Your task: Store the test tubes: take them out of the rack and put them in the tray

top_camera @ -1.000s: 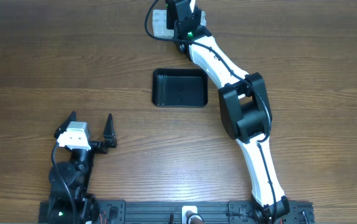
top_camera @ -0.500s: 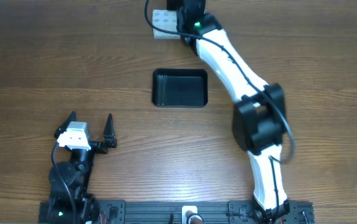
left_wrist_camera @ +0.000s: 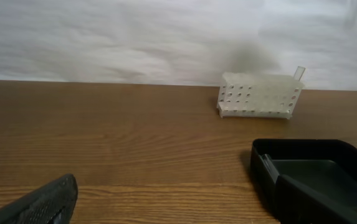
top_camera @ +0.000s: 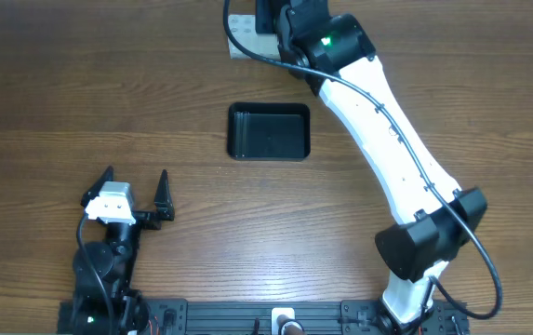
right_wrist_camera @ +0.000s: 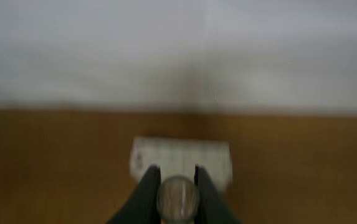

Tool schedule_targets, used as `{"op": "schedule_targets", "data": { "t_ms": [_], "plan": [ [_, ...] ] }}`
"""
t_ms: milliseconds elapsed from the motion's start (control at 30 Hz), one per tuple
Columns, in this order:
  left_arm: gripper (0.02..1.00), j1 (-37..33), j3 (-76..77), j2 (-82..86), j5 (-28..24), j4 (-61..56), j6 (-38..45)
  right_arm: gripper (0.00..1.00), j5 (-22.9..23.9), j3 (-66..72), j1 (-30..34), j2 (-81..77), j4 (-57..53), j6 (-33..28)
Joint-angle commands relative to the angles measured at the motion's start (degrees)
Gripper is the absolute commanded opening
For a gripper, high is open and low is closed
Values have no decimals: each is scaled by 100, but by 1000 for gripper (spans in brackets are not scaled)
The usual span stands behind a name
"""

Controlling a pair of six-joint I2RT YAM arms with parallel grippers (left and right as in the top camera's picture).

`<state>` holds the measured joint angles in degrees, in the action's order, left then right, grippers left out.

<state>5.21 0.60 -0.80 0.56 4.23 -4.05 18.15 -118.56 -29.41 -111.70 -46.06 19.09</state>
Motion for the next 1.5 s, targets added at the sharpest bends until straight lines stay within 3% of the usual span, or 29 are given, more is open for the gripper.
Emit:
{"op": "schedule_targets", "data": {
  "t_ms": [33, 133, 400, 1033, 1133, 1267, 1500],
  "plan": [
    [1000, -31, -26, 37, -76, 4, 83, 88, -627, 323, -7, -260, -431, 319],
    [1000, -31, -26, 37, -76, 4, 83, 95, -855, 732, -13, -354, -439, 354],
    [998, -31, -26, 37, -76, 4, 83, 99, -879, 1797, -111, -516, 28, 1014],
    [1000, -31, -26, 37, -76, 4, 83, 128, -1001, 1958, -391, -1266, 153, 1303],
    [1000, -31, -26, 37, -76, 4, 83, 172, -1040, 1958, -391, -1370, 313, 1303],
    [1000, -31, -26, 37, -76, 4, 83, 303, -1169, 1958, -396, -1462, 455, 1298],
    [1000, -31, -26, 37, -76, 4, 83, 393, -1167, 1952, -413, -1451, 496, 1263]
  ]
}}
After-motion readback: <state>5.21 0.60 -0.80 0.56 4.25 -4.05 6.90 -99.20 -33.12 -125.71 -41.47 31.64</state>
